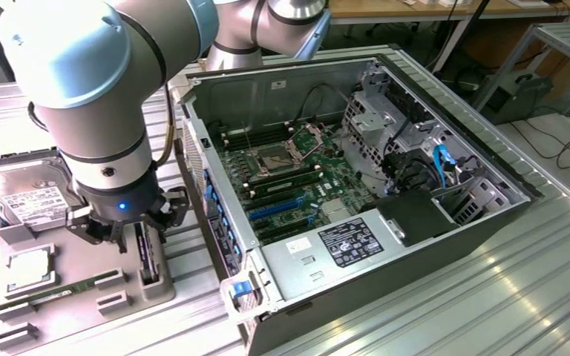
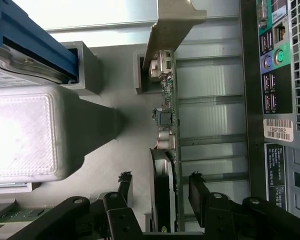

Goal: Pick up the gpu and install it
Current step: 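Pick up the gpu and move the gpu toward the slot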

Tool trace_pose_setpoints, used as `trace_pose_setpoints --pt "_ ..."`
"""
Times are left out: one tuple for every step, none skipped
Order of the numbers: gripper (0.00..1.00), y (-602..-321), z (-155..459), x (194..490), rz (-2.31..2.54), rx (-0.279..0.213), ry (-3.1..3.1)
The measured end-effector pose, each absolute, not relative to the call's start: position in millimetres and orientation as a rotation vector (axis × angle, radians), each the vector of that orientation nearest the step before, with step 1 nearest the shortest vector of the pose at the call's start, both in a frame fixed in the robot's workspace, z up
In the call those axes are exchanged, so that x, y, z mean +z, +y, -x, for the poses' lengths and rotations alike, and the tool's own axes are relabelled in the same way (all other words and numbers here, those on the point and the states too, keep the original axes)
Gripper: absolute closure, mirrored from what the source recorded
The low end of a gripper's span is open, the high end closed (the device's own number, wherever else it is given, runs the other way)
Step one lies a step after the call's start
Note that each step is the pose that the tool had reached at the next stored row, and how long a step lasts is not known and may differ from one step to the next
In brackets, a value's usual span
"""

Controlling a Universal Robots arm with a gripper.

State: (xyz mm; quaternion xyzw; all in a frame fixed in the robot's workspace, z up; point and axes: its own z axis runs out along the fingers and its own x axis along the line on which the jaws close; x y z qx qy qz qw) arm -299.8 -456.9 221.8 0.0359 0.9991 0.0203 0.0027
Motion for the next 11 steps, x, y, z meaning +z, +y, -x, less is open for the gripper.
trace_pose_setpoints --pt "0.43 -456.9 299.8 221.8 -0.113 0.064 3.134" --pt "0.43 -456.9 299.8 221.8 -0.113 0.064 3.134" --pt "0.44 -457.0 299.8 221.8 -0.113 0.064 3.133" --pt "0.51 -457.0 299.8 221.8 -0.113 0.064 3.134" --pt "0.51 -457.0 299.8 221.8 -0.113 0.063 3.134" --pt "0.51 -457.0 299.8 221.8 -0.113 0.063 3.134" --pt "0.51 -457.0 299.8 221.8 -0.113 0.064 3.134" --pt "0.51 -457.0 299.8 221.8 -0.113 0.064 3.134" --pt "0.51 -457.1 299.8 221.8 -0.113 0.064 3.134" --pt "0.51 -457.2 299.8 221.8 -0.113 0.064 3.133" --pt "0.53 -457.3 299.8 221.8 -0.113 0.064 3.133"
